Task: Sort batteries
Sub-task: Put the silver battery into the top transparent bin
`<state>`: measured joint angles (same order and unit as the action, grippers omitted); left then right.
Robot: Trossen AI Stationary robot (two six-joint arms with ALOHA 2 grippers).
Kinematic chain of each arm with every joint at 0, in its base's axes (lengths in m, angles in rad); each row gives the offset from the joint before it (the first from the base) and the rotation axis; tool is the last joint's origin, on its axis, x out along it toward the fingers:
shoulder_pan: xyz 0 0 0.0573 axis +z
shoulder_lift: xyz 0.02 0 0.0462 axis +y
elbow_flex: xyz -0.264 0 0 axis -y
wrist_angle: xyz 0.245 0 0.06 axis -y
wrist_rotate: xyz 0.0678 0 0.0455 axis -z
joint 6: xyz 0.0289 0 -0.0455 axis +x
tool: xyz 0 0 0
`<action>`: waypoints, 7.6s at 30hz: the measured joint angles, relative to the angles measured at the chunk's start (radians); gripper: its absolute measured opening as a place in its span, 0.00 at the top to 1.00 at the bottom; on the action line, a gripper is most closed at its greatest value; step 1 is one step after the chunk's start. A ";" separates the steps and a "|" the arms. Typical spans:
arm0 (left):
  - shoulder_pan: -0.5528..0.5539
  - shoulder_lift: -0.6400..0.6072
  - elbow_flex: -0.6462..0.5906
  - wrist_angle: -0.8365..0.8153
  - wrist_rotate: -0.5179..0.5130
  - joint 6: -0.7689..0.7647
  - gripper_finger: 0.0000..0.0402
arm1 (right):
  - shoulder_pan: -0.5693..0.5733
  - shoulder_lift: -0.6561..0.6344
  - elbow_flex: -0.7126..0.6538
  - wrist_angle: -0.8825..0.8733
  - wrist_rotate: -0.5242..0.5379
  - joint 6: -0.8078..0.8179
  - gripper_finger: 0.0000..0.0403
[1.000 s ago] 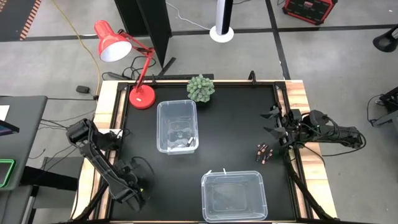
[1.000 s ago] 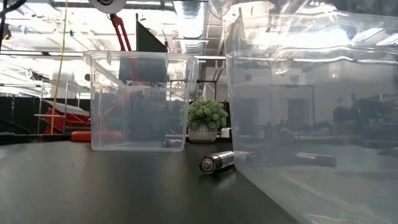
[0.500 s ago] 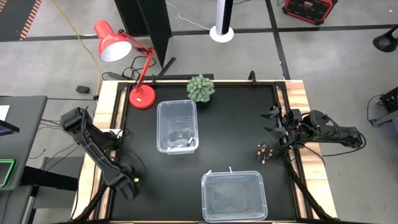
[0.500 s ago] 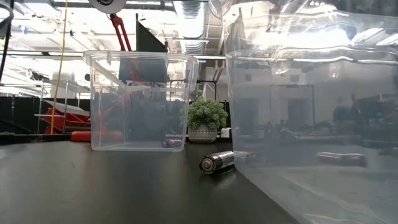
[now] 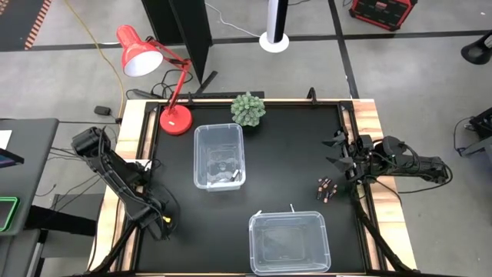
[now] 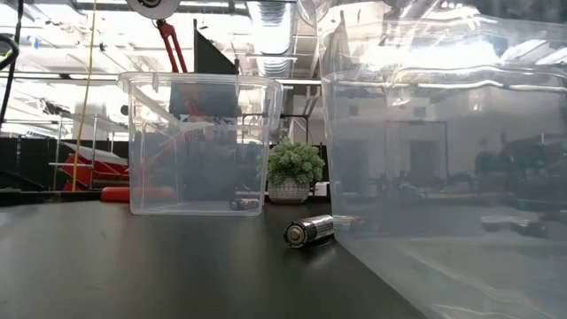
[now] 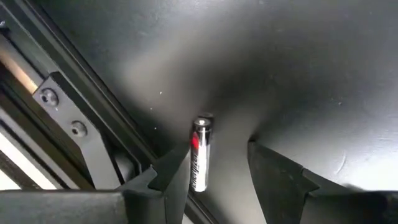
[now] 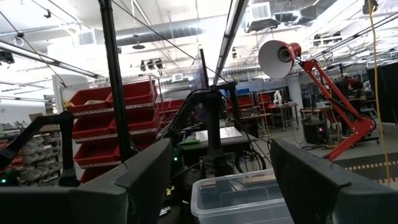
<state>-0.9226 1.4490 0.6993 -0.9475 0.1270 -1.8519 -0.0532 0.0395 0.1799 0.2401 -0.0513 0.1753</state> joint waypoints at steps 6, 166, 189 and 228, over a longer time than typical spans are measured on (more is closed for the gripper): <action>0.000 -0.001 -0.012 0.009 0.007 0.002 0.61 | 0.000 0.000 0.000 0.000 0.000 0.000 0.28; -0.019 0.186 0.155 0.192 -0.237 0.327 0.95 | -0.001 0.000 0.000 -0.001 0.000 -0.016 0.28; 0.005 0.079 0.152 0.142 -0.486 0.393 0.95 | 0.000 0.000 0.000 -0.001 0.000 -0.016 0.28; 0.452 -0.298 0.156 0.574 -0.914 1.379 0.95 | -0.001 0.000 0.000 -0.001 0.000 -0.017 0.28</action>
<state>-0.4705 1.1507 0.8555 -0.3737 -0.7875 -0.4725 -0.0539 0.0394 0.1799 0.2390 -0.0513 0.1585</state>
